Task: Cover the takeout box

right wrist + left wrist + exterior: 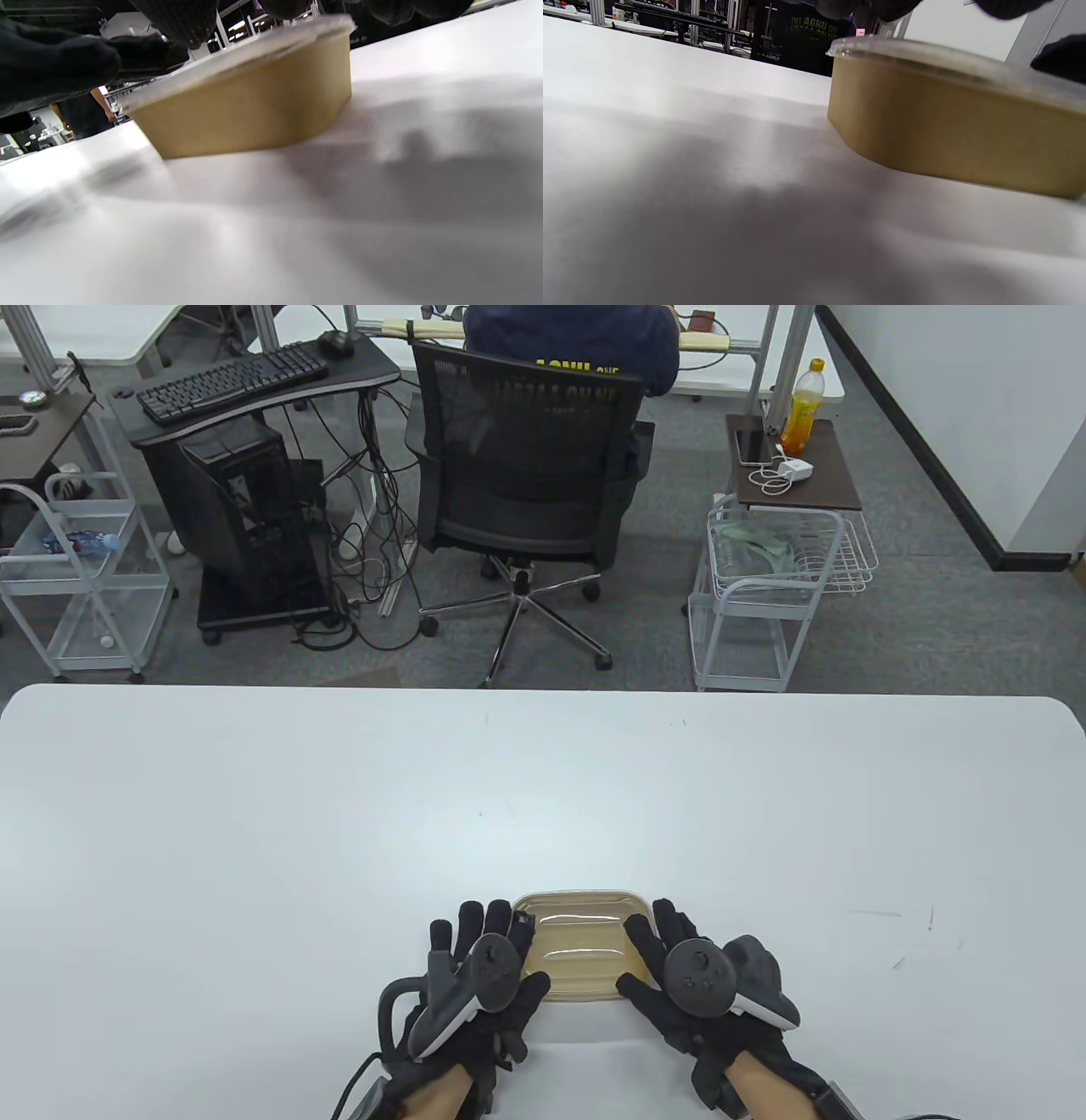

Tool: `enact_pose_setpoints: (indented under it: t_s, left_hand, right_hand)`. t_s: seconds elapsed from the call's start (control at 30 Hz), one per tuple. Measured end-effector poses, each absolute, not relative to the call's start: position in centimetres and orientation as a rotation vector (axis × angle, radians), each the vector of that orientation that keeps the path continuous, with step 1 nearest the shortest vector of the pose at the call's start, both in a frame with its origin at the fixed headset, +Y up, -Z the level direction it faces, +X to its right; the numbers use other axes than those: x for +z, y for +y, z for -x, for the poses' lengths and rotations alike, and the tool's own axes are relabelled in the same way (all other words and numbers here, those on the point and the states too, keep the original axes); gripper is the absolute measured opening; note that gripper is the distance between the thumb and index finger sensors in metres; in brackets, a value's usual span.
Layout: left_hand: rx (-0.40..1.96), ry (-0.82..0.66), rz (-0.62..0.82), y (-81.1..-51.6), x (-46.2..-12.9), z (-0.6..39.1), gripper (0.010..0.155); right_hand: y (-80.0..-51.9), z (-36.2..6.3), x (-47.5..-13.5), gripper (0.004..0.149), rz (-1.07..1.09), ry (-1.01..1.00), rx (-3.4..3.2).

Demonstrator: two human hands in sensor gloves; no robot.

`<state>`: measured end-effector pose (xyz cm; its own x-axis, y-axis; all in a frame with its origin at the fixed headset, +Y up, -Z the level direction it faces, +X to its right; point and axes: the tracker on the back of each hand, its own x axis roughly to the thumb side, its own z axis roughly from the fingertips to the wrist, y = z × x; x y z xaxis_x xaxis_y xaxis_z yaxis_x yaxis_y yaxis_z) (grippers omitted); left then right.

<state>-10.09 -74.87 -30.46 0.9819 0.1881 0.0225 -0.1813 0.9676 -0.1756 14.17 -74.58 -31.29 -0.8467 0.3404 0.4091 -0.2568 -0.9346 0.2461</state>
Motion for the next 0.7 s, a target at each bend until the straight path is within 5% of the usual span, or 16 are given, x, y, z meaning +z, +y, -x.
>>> enact_pose_setpoints:
  t_s: [0.7]
  left_hand:
    - [0.157,-0.036,0.174,-75.4,-30.3,10.8,0.069]
  right_hand:
    - [-75.4,-12.9,-31.0,0.064,-0.664,0.155,2.687]
